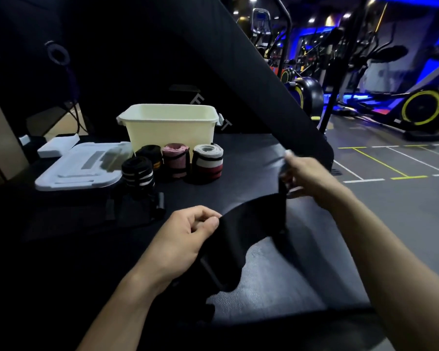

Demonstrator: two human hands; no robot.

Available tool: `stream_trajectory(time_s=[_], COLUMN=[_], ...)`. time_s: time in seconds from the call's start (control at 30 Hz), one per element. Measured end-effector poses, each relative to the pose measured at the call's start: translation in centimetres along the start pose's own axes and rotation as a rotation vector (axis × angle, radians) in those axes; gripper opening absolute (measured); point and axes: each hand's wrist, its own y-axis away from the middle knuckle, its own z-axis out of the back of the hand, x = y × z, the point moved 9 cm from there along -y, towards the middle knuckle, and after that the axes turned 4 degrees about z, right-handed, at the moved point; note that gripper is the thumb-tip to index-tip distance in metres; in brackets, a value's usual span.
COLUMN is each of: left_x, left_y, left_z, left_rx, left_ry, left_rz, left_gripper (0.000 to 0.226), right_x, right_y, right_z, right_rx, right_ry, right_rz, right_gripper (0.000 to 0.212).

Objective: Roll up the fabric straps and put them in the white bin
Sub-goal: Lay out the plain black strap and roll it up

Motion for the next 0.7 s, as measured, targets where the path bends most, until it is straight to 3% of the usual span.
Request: stream_trajectory(time_s=[0.17,0.3,0.43,0.6,0.7], left_x=[1.4,1.6,1.5,0.7,-0.2], left_y=[-0.6,-0.7,-0.6,-0.5,-0.3], left_z=[1.6,1.0,-0.6,-3.4,-3.7], left_rx=[-0.041,0.039,0.129,0.171,0.140], left_ry=[-0.103,-0.226,-0.233,-0.304,-0.459], left_rz=[0.038,0.049,0.067,0.037,-0.046], left_gripper=[0.012,0.012,0.011,0.013,0.014], right_x=[0.0,-0.8,-5.5,-4.9,-0.7], right_y=[-0.2,0.6,-0.3,-1.9,-1.5], right_z=[-6.9,-9.1,-10.8,-9.4,-9.6], right_rx=[0.415,0.513,0.632,0.500,0.325], right_ry=[0.719,1.086,1.388,1.371,1.387], right_rz=[0.103,0.144,-0.006,-0.005,0.226], right_gripper=[0.043,0.052,0.068,0.070,0.067])
